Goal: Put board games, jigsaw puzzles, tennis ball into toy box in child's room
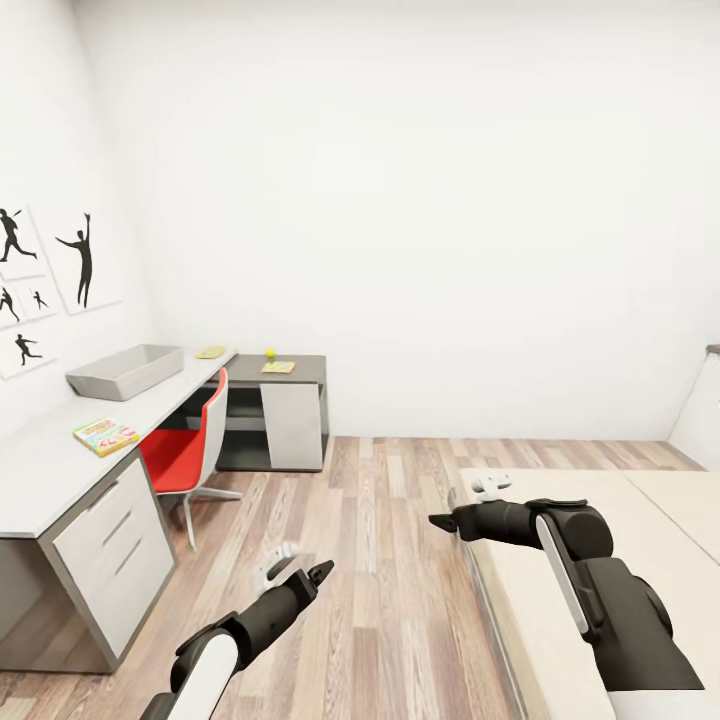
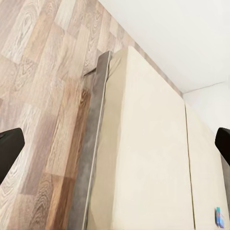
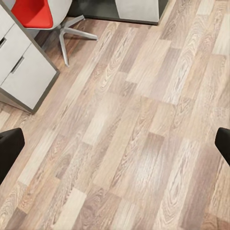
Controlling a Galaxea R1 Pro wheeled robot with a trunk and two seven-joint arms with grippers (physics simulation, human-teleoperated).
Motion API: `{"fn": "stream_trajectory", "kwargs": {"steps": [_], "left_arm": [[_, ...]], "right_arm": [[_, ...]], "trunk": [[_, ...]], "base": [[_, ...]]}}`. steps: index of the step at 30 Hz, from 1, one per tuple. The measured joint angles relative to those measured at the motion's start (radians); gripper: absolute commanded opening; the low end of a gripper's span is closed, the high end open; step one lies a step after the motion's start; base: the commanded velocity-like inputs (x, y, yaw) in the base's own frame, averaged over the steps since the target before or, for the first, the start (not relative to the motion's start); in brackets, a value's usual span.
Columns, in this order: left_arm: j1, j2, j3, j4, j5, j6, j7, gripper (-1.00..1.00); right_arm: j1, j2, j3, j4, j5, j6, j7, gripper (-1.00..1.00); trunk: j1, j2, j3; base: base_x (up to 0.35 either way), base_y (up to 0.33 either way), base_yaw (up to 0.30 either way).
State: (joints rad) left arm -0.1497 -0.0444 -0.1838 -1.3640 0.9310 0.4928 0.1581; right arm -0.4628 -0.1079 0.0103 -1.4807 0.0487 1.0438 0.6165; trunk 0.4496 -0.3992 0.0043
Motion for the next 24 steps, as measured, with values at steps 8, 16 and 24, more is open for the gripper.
{"fn": "stream_trajectory", "kwargs": {"steps": [8,16,24], "left_arm": [[0.000,0.000,0.000,0.000,0.000,0.000,0.000,1.00],[0.000,0.000,0.000,0.000,0.000,0.000,0.000,1.00],[0.000,0.000,-0.001,0.000,-0.001,0.000,0.000,1.00]], "right_arm": [[0.000,0.000,0.000,-0.001,0.000,0.000,0.000,1.00],[0.000,0.000,0.000,-0.003,0.000,0.000,0.000,1.00],[0.000,0.001,0.001,-0.005,-0.001,0.000,0.000,1.00]], "trunk": [[0.000,0.000,0.000],[0.000,0.000,0.000],[0.000,0.000,0.000]], "base": [[0.000,0.000,-0.016],[0.000,0.000,-0.005],[0.000,0.000,-0.001]]}}
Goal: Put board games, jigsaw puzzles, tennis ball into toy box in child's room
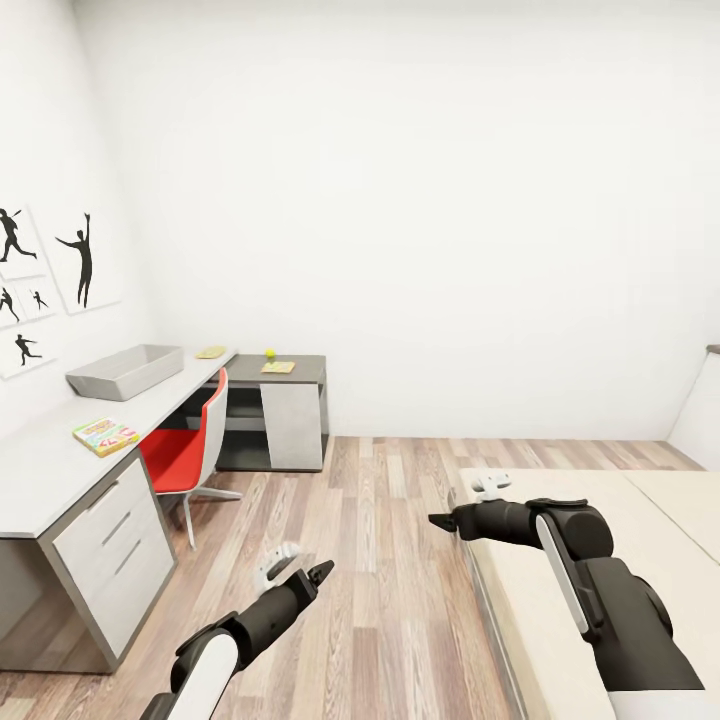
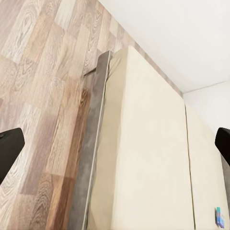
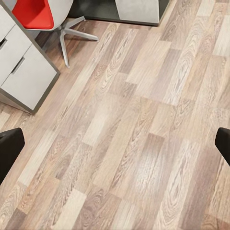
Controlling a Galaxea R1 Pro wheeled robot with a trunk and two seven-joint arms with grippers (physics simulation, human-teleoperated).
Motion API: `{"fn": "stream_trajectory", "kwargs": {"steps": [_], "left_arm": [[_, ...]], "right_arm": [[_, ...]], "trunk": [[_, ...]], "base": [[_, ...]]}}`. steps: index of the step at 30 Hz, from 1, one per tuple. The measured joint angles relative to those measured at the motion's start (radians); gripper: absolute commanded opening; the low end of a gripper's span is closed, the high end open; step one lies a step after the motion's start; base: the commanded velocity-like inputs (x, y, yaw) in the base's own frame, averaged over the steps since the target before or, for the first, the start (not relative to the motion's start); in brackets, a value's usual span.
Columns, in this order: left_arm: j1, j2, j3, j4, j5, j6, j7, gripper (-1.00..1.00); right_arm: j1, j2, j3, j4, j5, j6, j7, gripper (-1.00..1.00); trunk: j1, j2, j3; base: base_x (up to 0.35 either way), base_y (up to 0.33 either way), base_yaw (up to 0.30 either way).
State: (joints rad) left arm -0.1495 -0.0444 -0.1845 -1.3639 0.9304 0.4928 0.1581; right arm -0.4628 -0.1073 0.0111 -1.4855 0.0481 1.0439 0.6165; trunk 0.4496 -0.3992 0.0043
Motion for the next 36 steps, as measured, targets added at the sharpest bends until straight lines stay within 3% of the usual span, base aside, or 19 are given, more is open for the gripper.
{"fn": "stream_trajectory", "kwargs": {"steps": [36], "left_arm": [[0.001,0.000,-0.002,0.000,-0.001,-0.001,0.000,1.00]], "right_arm": [[0.000,-0.001,0.000,-0.005,0.000,0.000,0.001,1.00]], "trunk": [[0.000,0.000,0.000]], "base": [[0.000,0.000,0.000]]}}
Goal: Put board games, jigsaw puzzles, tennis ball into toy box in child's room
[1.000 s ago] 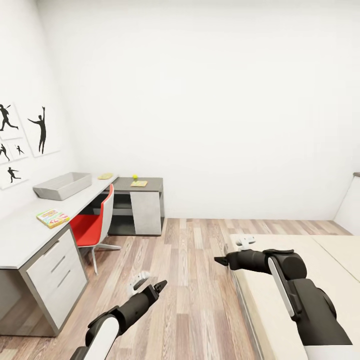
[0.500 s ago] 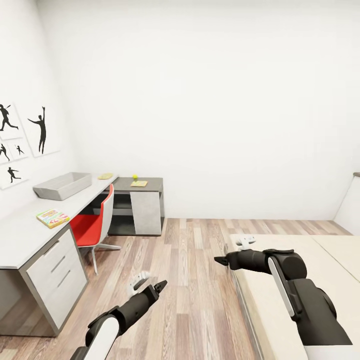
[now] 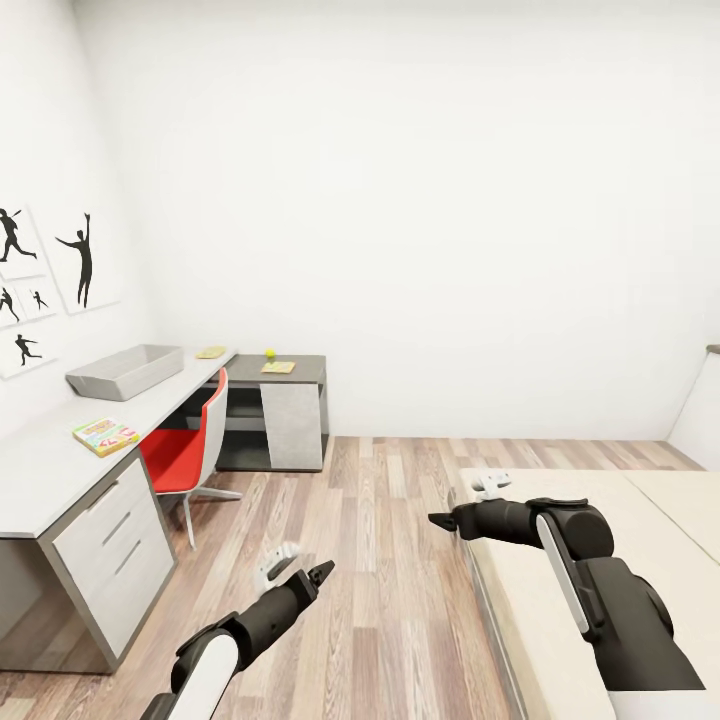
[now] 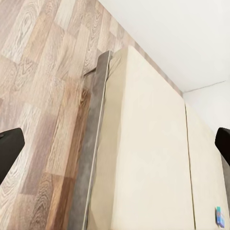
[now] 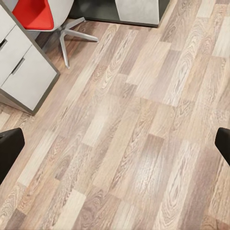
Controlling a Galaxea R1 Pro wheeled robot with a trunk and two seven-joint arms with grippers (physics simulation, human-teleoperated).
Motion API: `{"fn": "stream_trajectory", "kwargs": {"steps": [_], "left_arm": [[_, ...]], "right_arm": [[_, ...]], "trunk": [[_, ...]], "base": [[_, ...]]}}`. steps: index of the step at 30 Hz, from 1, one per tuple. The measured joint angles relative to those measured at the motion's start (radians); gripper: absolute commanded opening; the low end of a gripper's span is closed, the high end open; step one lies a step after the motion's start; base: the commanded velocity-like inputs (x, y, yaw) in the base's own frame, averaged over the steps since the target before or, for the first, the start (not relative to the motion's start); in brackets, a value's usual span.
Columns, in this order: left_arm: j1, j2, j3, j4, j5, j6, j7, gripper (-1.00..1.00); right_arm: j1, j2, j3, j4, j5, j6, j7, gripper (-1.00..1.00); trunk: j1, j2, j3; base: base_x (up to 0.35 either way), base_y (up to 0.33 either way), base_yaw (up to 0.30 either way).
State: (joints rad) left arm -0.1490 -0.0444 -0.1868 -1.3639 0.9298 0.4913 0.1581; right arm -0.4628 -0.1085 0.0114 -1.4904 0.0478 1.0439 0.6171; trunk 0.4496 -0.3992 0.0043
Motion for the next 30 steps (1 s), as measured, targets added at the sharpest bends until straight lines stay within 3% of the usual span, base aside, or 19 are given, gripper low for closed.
{"fn": "stream_trajectory", "kwargs": {"steps": [30], "left_arm": [[0.000,0.000,0.000,0.000,0.000,0.000,0.001,1.00]], "right_arm": [[0.000,-0.004,0.000,0.000,-0.001,0.000,0.003,1.00]], "trunk": [[0.000,0.000,0.000]], "base": [[0.000,-0.064,0.000]]}}
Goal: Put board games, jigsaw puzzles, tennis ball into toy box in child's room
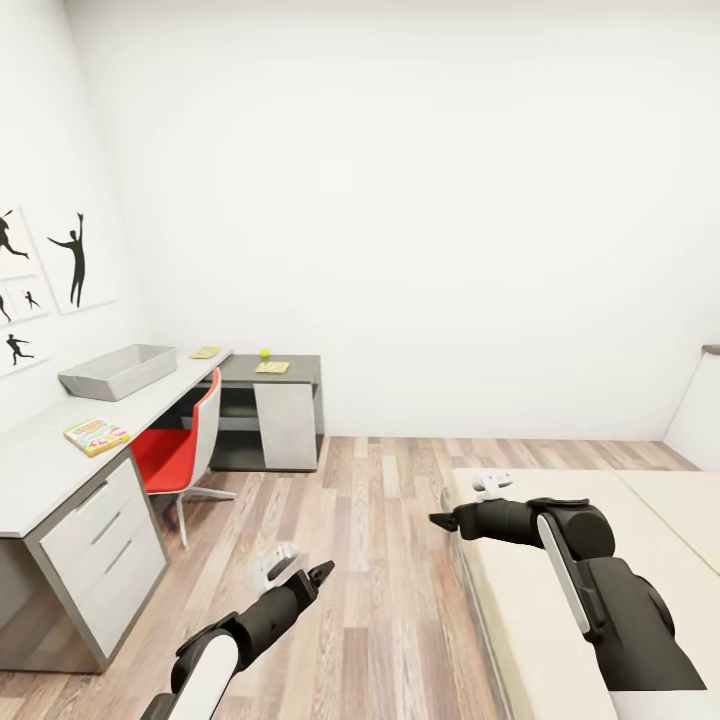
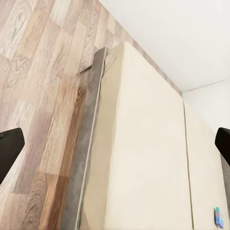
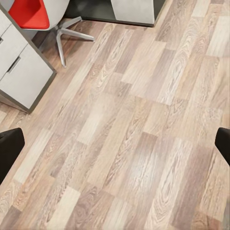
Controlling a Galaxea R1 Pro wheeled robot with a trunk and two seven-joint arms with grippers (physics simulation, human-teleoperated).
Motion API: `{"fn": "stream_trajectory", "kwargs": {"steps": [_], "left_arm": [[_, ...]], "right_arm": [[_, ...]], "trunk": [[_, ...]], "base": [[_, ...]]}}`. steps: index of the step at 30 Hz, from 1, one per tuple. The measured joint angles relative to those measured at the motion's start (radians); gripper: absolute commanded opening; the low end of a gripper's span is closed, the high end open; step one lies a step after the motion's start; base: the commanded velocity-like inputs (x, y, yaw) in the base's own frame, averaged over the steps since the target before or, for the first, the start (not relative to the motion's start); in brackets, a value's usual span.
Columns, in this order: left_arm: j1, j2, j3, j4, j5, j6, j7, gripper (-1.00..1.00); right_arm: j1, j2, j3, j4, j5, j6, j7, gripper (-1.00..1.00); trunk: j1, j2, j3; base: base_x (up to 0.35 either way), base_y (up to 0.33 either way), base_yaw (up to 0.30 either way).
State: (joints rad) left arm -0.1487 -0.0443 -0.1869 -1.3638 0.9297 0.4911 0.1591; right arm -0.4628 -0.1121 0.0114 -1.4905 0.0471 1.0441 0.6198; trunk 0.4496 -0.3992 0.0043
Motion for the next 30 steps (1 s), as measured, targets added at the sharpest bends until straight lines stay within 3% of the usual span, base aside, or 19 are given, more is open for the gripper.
{"fn": "stream_trajectory", "kwargs": {"steps": [30], "left_arm": [[-0.001,0.000,0.000,0.000,0.000,0.000,0.000,1.00]], "right_arm": [[0.000,-0.001,0.000,0.000,0.000,0.000,0.001,1.00]], "trunk": [[0.000,0.000,0.000]], "base": [[0.000,-0.184,0.000]]}}
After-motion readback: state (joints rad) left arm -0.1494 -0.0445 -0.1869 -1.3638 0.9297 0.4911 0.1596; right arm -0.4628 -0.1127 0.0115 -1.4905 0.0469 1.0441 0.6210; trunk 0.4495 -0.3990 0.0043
